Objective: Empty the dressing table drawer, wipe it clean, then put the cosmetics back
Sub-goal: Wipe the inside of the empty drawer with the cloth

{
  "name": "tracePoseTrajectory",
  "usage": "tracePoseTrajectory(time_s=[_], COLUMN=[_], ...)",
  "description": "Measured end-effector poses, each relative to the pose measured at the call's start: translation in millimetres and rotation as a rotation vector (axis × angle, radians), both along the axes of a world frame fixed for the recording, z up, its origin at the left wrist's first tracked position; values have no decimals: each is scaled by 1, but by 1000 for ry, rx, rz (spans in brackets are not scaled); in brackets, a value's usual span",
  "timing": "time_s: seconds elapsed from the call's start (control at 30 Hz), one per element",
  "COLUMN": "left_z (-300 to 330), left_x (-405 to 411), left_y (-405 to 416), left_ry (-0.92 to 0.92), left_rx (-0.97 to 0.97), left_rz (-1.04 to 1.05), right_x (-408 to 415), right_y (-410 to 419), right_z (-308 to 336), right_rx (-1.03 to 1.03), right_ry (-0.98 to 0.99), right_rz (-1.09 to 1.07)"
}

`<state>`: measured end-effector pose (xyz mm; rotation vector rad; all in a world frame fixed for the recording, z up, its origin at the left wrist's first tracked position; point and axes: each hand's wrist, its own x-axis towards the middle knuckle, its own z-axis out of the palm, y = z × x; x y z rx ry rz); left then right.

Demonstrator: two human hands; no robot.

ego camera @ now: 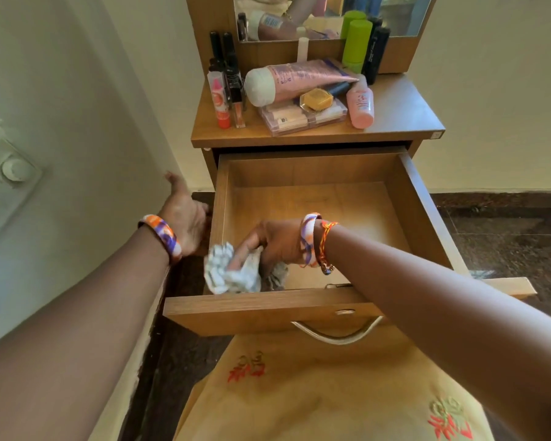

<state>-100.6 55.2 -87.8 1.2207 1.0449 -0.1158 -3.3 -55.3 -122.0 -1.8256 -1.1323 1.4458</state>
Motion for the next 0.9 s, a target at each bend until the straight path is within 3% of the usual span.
tracePoseTrajectory(time_s=[0.13, 0.2, 0.23, 0.3, 0.37, 0.57, 0.67, 0.9], left_z=[-28, -29, -25, -35, -43, -50, -53, -52], left_x=[12, 24, 32, 40, 38, 36, 34, 35], left_y=[16, 13, 7, -3, -8, -8, -5, -6], left_ry=[90, 94, 114, 145, 156, 153, 137, 124], left_rx=[109, 251, 340, 419, 512, 684, 697, 684], left_rz=[-52, 38, 52, 19, 30, -10, -18, -9], right_x=[4, 17, 24, 40, 45, 23, 51, 50], right_y=[18, 20, 19, 13, 14, 58, 44, 58], right_z=[17, 27, 29, 24, 8, -17, 8, -25], right_rx=[-136, -165, -145, -80, -70, -68, -197, -78], right_ry=[-368, -490, -567, -694, -704, -838, -750, -774], right_rz=[282, 238, 112, -344, -657, -359, -79, -316])
